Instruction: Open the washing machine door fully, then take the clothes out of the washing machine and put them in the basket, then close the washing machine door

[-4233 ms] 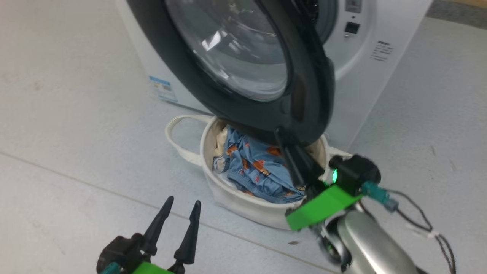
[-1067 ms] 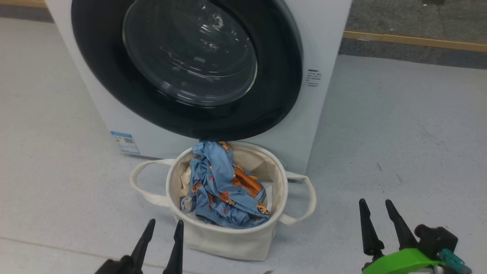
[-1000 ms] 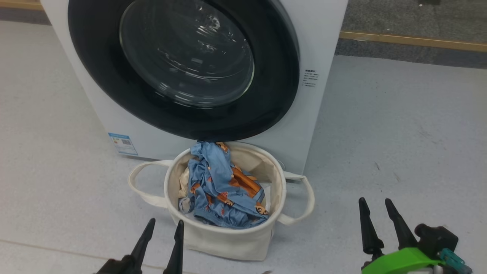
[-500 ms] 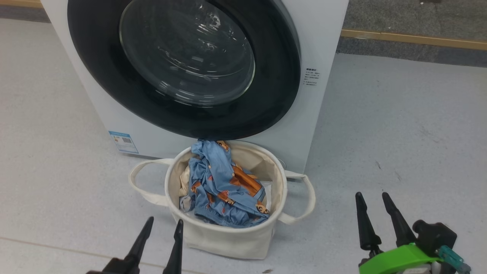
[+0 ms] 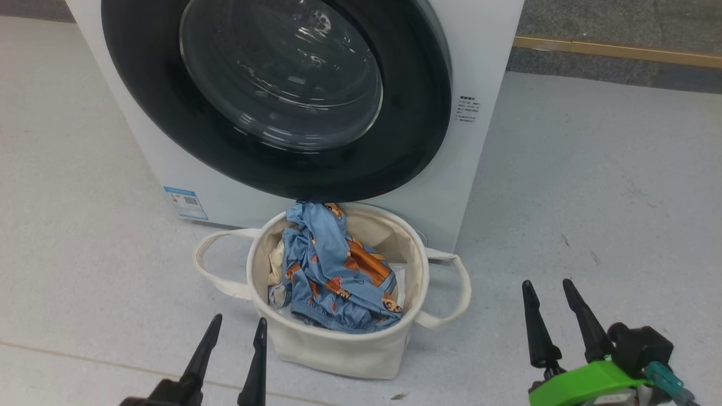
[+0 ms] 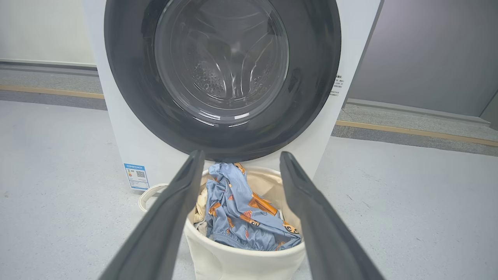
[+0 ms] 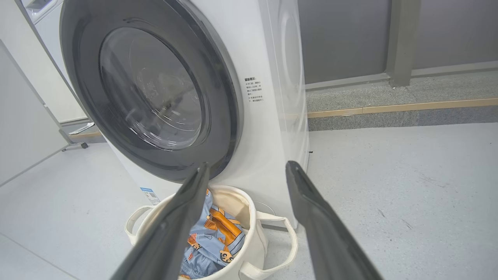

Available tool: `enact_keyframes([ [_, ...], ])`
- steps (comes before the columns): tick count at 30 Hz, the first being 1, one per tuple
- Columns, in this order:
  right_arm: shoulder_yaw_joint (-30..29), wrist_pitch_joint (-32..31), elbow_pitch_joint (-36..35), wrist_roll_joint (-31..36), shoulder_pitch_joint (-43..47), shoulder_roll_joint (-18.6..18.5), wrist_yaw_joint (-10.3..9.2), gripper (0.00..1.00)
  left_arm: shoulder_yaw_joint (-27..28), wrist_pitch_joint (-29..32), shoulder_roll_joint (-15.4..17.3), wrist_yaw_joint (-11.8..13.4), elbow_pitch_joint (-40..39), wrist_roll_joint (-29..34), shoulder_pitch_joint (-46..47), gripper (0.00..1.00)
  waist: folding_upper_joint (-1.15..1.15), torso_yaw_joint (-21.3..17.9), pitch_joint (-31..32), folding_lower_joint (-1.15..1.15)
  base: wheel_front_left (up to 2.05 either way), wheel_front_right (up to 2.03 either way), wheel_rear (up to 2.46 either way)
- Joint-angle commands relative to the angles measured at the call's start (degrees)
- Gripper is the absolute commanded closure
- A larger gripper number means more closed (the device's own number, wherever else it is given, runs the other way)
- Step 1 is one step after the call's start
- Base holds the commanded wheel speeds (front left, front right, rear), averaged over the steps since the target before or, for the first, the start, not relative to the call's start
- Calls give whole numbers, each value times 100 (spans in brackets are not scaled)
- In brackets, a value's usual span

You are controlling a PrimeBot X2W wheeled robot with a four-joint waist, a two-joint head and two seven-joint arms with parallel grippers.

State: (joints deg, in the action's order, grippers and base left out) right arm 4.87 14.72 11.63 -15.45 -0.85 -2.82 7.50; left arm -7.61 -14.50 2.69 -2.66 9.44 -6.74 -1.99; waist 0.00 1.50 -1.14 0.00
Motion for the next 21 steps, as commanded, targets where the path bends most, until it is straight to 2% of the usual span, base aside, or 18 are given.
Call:
enact_keyframes([
  [1,120,28,-210,45,-189,-6,-1,0,181,-50,20,44,-168,-50,214,0,0,5,-5,0,0,0,0],
  [21,119,28,-255,45,-208,-6,-1,0,94,-50,19,73,-133,-87,255,0,0,13,-81,0,0,0,0],
])
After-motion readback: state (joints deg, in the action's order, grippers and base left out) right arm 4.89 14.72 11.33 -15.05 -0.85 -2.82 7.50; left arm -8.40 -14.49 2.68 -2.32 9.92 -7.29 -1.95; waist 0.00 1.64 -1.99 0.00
